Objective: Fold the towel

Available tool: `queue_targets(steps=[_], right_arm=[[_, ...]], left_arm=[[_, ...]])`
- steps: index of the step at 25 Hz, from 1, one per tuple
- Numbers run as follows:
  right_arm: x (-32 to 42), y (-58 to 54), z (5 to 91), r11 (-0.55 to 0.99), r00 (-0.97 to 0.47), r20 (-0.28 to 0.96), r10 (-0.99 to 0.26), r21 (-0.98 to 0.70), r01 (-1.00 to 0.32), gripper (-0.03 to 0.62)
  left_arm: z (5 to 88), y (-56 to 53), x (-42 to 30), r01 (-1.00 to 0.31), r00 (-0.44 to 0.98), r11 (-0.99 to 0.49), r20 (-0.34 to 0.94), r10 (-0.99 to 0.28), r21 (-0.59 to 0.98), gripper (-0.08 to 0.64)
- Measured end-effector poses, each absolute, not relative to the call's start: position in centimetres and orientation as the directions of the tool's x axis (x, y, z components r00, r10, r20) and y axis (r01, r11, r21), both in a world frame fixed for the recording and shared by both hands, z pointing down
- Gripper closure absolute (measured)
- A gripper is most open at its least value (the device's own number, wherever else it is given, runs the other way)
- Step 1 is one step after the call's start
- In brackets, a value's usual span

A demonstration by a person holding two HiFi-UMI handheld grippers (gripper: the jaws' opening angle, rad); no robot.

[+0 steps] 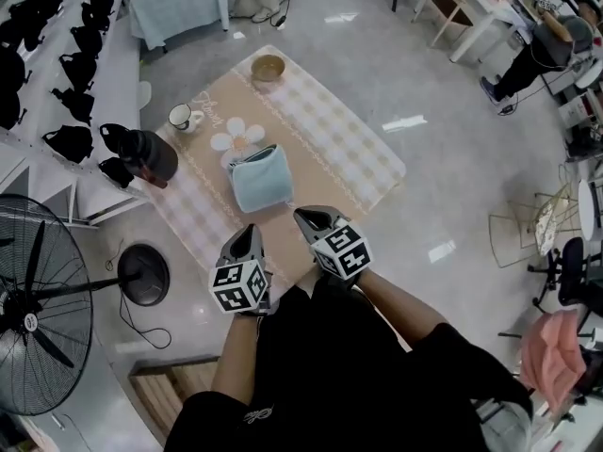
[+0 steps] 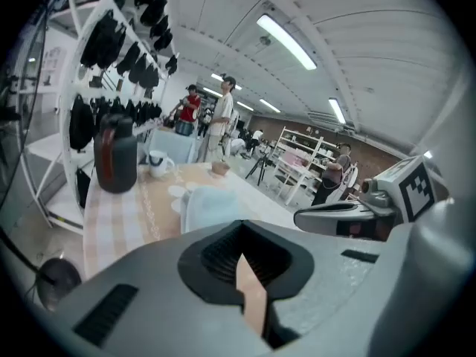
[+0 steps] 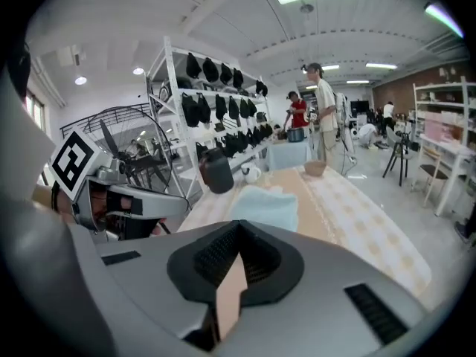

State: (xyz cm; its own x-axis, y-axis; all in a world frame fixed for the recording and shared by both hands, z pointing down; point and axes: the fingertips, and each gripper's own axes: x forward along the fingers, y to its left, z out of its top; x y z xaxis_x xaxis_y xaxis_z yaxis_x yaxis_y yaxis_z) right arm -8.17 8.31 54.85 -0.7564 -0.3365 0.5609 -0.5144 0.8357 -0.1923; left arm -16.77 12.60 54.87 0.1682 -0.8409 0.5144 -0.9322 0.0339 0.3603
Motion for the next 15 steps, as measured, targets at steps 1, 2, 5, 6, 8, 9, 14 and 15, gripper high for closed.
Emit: queue_targets(steps=[1,2,5,6,8,9,14,15], right_arm=[[-8.5,7.6,53.3,0.846,-0.771,0.534,-0.347,-0.175,-0.503,0.591],[-8.8,7.1,51.7,0.856,-0.784,0.507,-0.358,-0.157,-0.492,0.591],[-9.7,5.7,47.1,0.875,-0.814,0.428,-0.392,-0.098,-0.474,0.591],[-10.0,5.2,45.6,0.880,-0.822,0.403,-0.403,-0.076,-0.469,0.591],[-10.6,4.2,42.4,0.889,-0.841,0.345,-0.416,-0.039,-0.456,0.591],[-10.8,3.8,40.7,0.893,-0.852,0.312,-0.420,-0.025,-0.449,0.591],[-10.5,3.3,33.8,0.900,-0.883,0.180,-0.433,0.021,-0.436,0.591],[-10.2,3.3,32.9,0.899,-0.886,0.161,-0.435,0.032,-0.436,0.591]], left_arm=[[53.1,11.8,-17.0,-0.940,0.146,0.032,0.486,-0.861,0.339,0.555],[51.4,11.1,-17.2,-0.946,0.125,0.034,0.459,-0.880,0.324,0.555],[46.5,9.7,-18.0,-0.957,0.061,0.053,0.379,-0.923,0.286,0.555],[44.9,9.4,-18.3,-0.961,0.036,0.064,0.349,-0.936,0.270,0.555],[41.8,8.8,-19.0,-0.968,-0.013,0.083,0.283,-0.959,0.237,0.555],[40.3,8.7,-19.3,-0.972,-0.032,0.089,0.251,-0.967,0.219,0.555],[34.9,9.4,-19.1,-0.984,-0.092,0.113,0.146,-0.985,0.140,0.555],[34.1,9.6,-18.8,-0.985,-0.099,0.116,0.132,-0.986,0.125,0.555]])
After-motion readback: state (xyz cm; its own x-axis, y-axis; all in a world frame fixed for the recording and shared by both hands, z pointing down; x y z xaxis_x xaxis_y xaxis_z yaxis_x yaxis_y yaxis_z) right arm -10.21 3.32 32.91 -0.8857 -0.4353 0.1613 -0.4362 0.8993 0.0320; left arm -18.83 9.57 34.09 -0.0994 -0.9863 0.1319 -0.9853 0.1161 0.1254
